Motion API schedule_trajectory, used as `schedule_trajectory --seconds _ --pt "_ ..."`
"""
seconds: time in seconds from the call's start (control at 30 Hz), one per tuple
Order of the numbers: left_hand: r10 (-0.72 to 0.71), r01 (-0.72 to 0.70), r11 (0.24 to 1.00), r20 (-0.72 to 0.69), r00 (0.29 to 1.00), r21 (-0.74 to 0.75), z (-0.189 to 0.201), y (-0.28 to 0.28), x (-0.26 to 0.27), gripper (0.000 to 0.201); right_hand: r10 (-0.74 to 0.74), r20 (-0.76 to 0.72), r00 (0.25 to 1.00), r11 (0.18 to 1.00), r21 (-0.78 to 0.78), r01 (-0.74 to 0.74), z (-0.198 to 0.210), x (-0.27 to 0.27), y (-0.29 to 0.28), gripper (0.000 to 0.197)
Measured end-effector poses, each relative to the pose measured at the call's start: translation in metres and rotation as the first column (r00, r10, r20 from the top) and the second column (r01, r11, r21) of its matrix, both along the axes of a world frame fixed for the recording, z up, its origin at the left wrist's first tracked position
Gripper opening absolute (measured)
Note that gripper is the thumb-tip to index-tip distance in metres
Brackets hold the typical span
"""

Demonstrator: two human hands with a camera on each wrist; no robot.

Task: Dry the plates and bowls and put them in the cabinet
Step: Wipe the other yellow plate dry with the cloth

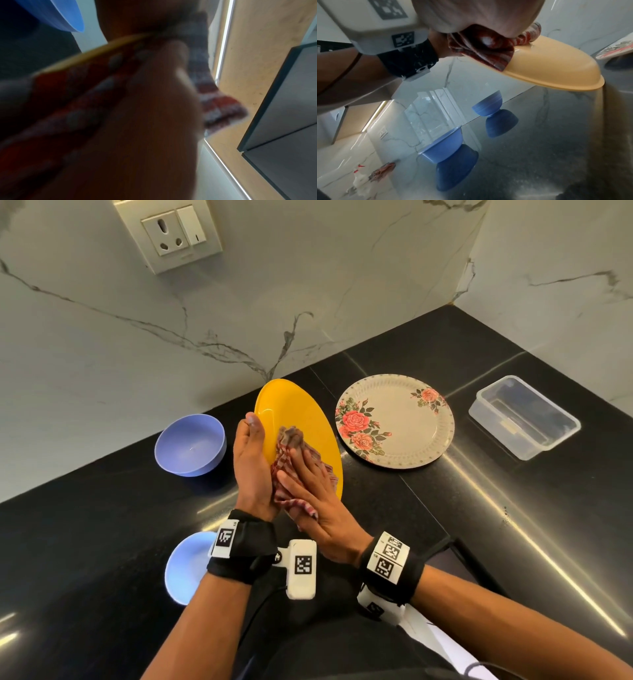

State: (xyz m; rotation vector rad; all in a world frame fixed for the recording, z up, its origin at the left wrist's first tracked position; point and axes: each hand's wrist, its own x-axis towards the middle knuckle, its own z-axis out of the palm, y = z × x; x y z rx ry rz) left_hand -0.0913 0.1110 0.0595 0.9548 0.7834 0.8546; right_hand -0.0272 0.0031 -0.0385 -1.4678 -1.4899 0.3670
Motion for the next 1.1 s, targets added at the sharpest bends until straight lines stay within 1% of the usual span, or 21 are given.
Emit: schedule_trajectory --seconds 0.03,0.07,0.13,0.17,0.2,0.23,0.3,0.33,0.4,0.43,0.47,0.5,0.53,0.57,0.63,0.67,0.77,0.83,0.9,1.0,1.1 --pt "0.005 -0.005 1.000 -0.007 1.000 -0.001 0.000 0.001 -0.001 0.039 -0.001 0.024 1.000 1.000 0.018 0.000 -0.001 0.000 0.000 0.053" --pt "0.000 0.000 1.000 -0.012 1.000 -0.013 0.001 0.000 -0.001 0.050 -0.005 0.042 0.999 0.999 0.032 0.004 -0.002 0.000 0.000 0.053" --pt "-0.014 0.012 0.998 -0.026 1.000 -0.063 -0.003 0.000 -0.003 0.081 -0.012 0.077 0.997 0.999 0.052 0.009 -0.004 0.001 0.000 0.053" --pt "-0.019 0.017 0.996 -0.026 0.999 -0.086 -0.009 0.002 -0.004 0.093 -0.019 0.088 0.996 0.999 0.052 0.015 -0.006 0.002 0.001 0.053" --pt "-0.010 0.007 0.995 -0.024 1.000 -0.100 -0.012 0.003 -0.004 0.098 -0.029 0.098 0.995 0.998 0.052 0.024 -0.008 0.003 0.001 0.053" --pt "0.005 -0.007 0.995 -0.021 1.000 -0.103 -0.015 0.003 -0.004 0.099 -0.043 0.103 0.994 0.998 0.054 0.038 -0.011 0.005 0.002 0.053" --pt "0.025 -0.028 0.995 -0.026 0.999 -0.098 -0.012 0.001 -0.002 0.090 -0.085 0.086 0.993 0.995 0.054 0.081 -0.017 0.007 0.002 0.051" --pt "0.045 -0.048 0.995 -0.037 0.998 -0.085 -0.012 0.001 0.000 0.077 -0.110 0.055 0.992 0.993 0.043 0.107 -0.021 0.008 0.001 0.051" --pt "0.084 -0.088 0.995 -0.075 0.994 -0.048 -0.010 0.001 0.004 0.043 -0.160 -0.076 0.984 0.987 -0.032 0.158 -0.029 0.010 0.001 0.053" --pt "0.098 -0.101 0.994 -0.091 0.991 -0.038 -0.009 0.002 0.005 0.031 -0.198 -0.169 0.965 0.978 -0.096 0.184 -0.037 0.011 0.001 0.053" --pt "0.106 -0.110 0.993 -0.095 0.990 -0.040 -0.009 0.002 0.006 0.026 -0.248 -0.283 0.927 0.963 -0.173 0.205 -0.045 0.013 0.002 0.053" --pt "0.114 -0.119 0.992 -0.094 0.989 -0.046 -0.009 0.003 0.006 0.024 -0.300 -0.406 0.863 0.944 -0.259 0.206 -0.052 0.015 0.003 0.056" --pt "0.122 -0.126 0.991 -0.092 0.988 -0.046 -0.010 0.004 0.006 0.024 -0.345 -0.508 0.789 0.923 -0.335 0.188 -0.058 0.019 0.003 0.064" --pt "0.125 -0.129 0.990 -0.091 0.988 -0.047 -0.011 0.003 0.007 0.023 -0.381 -0.568 0.730 0.904 -0.395 0.165 -0.061 0.023 0.003 0.074" --pt "0.127 -0.132 0.990 -0.090 0.988 -0.051 -0.011 0.003 0.008 0.023 -0.418 -0.597 0.685 0.876 -0.464 0.130 -0.061 0.032 0.002 0.089" --pt "0.130 -0.135 0.990 -0.094 0.987 -0.049 -0.011 0.002 0.008 0.023 -0.430 -0.606 0.669 0.868 -0.481 0.122 -0.057 0.035 0.003 0.092" --pt "0.128 -0.134 0.989 -0.096 0.987 -0.060 -0.008 0.002 0.010 0.022 -0.446 -0.672 0.591 0.865 -0.494 0.092 -0.048 0.039 0.005 0.086" --pt "0.122 -0.129 0.990 -0.100 0.988 -0.063 -0.007 0.001 0.011 0.022 -0.474 -0.697 0.538 0.856 -0.508 0.096 -0.050 0.041 0.007 0.084" --pt "0.122 -0.129 0.990 -0.107 0.987 -0.058 -0.005 0.000 0.011 0.022 -0.484 -0.715 0.504 0.854 -0.511 0.095 -0.054 0.042 0.009 0.081" --pt "0.131 -0.137 0.990 -0.126 0.983 -0.041 -0.003 -0.003 0.012 0.024 -0.486 -0.749 0.451 0.861 -0.500 0.099 -0.055 0.042 0.009 0.066" --pt "0.138 -0.143 0.989 -0.127 0.982 -0.032 -0.002 -0.006 0.010 0.026 -0.486 -0.775 0.404 0.864 -0.495 0.091 -0.050 0.044 0.009 0.058"
